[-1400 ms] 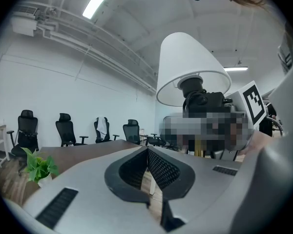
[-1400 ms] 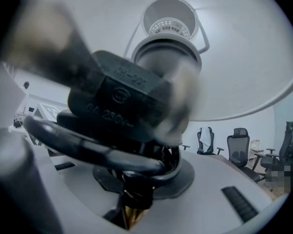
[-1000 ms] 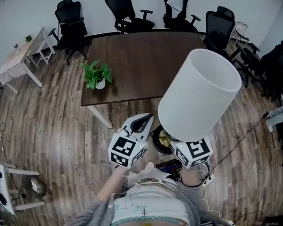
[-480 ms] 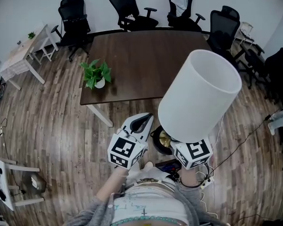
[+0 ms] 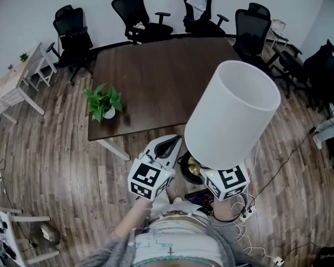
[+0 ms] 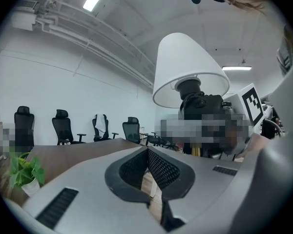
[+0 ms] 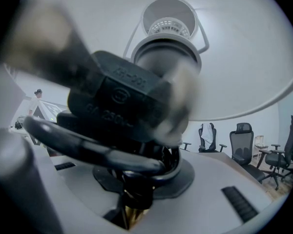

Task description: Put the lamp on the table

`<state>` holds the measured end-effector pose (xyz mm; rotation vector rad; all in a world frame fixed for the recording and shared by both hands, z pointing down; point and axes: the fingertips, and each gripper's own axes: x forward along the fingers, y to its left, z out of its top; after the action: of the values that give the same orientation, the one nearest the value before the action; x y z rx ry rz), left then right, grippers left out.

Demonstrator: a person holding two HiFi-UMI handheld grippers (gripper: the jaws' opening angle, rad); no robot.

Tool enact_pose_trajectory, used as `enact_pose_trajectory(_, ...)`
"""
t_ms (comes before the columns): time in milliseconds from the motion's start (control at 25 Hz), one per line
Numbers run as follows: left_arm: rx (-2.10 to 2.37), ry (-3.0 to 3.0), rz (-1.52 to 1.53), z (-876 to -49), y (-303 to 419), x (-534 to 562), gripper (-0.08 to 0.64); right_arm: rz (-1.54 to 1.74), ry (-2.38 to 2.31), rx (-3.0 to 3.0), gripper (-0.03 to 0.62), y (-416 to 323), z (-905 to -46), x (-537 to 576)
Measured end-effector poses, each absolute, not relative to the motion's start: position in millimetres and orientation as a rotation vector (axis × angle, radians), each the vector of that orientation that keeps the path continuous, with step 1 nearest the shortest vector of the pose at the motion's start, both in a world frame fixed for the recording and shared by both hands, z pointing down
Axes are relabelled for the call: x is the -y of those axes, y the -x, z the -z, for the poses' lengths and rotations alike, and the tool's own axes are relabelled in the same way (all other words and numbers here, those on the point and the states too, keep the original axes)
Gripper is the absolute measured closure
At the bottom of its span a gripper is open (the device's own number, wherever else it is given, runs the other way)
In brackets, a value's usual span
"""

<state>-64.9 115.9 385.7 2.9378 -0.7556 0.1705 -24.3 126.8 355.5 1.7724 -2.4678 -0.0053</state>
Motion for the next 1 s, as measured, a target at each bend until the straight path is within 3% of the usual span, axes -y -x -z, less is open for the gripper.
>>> enact_pose_trajectory(1000,0.518,-2.976,-0.179,-392.8,64.3,17.6,0.549,-0.01,-1.937,2.333,0.5,29.1,-353.9,-0.1)
